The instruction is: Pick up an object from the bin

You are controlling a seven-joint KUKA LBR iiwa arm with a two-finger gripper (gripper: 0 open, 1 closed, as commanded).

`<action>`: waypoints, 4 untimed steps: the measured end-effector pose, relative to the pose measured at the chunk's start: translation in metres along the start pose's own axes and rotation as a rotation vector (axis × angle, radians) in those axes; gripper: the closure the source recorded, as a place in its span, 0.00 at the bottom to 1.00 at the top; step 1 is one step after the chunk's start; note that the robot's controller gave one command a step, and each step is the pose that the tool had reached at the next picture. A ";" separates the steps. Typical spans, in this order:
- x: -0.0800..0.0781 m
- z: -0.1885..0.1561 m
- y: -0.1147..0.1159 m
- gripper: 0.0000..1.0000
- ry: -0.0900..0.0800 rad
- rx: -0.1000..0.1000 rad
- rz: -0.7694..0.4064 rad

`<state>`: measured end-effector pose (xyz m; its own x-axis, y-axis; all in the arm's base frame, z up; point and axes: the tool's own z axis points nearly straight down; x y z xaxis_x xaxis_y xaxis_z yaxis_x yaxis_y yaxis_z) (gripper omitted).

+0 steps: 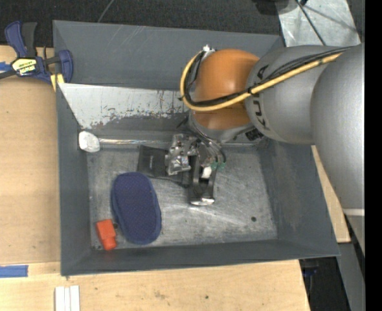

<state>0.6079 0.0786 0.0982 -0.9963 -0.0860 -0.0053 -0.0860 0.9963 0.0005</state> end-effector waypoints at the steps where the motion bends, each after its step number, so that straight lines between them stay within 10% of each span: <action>1: 0.000 0.000 0.000 0.00 0.000 0.000 0.000; 2: 0.000 0.000 0.000 1.00 0.000 0.000 0.000; 3: 0.000 0.000 0.000 0.00 0.000 0.000 0.000; 4: 0.000 0.000 0.000 1.00 0.000 0.000 0.000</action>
Offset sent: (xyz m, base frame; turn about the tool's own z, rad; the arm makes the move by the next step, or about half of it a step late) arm 0.0000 0.0000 0.0000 0.0000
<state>0.6079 0.0784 0.0982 -0.9963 -0.0858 -0.0052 -0.0858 0.9963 0.0006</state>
